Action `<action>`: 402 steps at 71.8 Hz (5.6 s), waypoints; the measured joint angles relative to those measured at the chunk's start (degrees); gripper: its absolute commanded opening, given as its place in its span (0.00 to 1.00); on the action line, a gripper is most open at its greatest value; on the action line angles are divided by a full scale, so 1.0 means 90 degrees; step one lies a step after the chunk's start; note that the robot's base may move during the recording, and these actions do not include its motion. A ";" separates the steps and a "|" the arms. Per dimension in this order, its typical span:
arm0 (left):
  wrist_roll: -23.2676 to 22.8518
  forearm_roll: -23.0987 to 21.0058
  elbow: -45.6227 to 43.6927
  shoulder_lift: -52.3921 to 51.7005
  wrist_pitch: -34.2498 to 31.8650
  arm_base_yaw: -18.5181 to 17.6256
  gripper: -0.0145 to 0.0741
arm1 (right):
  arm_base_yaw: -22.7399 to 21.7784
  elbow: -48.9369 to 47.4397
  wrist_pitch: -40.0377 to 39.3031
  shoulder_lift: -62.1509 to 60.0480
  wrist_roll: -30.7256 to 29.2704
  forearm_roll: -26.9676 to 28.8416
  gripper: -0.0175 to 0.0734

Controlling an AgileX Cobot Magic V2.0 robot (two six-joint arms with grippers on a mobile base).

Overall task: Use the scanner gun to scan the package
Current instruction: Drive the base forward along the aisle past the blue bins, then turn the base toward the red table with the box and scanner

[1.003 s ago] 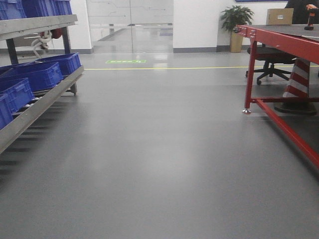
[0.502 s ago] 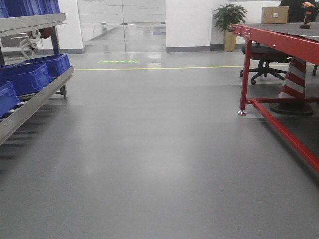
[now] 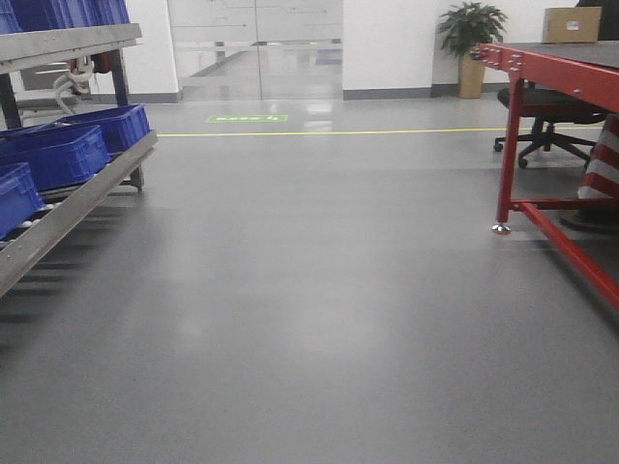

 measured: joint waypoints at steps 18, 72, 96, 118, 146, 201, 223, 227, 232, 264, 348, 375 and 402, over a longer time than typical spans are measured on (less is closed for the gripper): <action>0.0000 0.0000 0.0000 0.0000 0.0000 -0.0031 0.04 | 0.0000 0.0000 0.0000 0.0000 0.0000 0.0000 0.01; 0.0000 0.0000 0.0000 0.0000 0.0000 -0.0031 0.04 | 0.0000 0.0000 0.0000 0.0000 0.0000 0.0000 0.01; 0.0000 0.0000 0.0000 0.0000 0.0000 -0.0031 0.04 | 0.0000 0.0000 0.0000 0.0000 0.0000 0.0000 0.01; 0.0000 0.0000 0.0000 0.0000 0.0000 -0.0031 0.04 | 0.0000 0.0000 0.0000 0.0000 0.0000 0.0000 0.01; 0.0000 0.0000 0.0000 0.0000 0.0000 -0.0031 0.04 | 0.0000 0.0000 0.0000 0.0000 0.0000 0.0000 0.01; 0.0000 0.0000 0.0000 0.0000 0.0000 -0.0031 0.04 | 0.0011 -0.0002 0.0000 0.0000 0.0000 0.0000 0.01; 0.0000 0.0000 0.0000 0.0000 0.0000 -0.0031 0.04 | 0.0011 -0.0002 0.0000 0.0000 0.0000 0.0000 0.01; 0.0000 0.0000 0.0000 0.0000 0.0000 -0.0031 0.04 | 0.0011 -0.0002 0.0000 0.0000 0.0000 0.0000 0.01; 0.0000 0.0000 0.0000 0.0000 0.0000 -0.0031 0.04 | 0.0011 -0.0002 0.0000 0.0000 0.0000 0.0000 0.01; 0.0000 0.0000 0.0000 0.0000 0.0000 -0.0031 0.04 | 0.0011 -0.0002 0.0000 0.0000 0.0000 0.0000 0.01; 0.0000 0.0000 0.0000 0.0000 0.0000 -0.0031 0.04 | 0.0023 -0.0002 0.0000 0.0000 0.0000 0.0000 0.01; 0.0000 0.0000 0.0000 0.0000 0.0000 -0.0031 0.04 | 0.0050 -0.0002 0.0000 0.0000 0.0000 0.0000 0.01; 0.0000 0.0000 0.0000 0.0000 0.0000 -0.0031 0.04 | 0.0050 -0.0002 0.0000 0.0000 0.0000 0.0000 0.01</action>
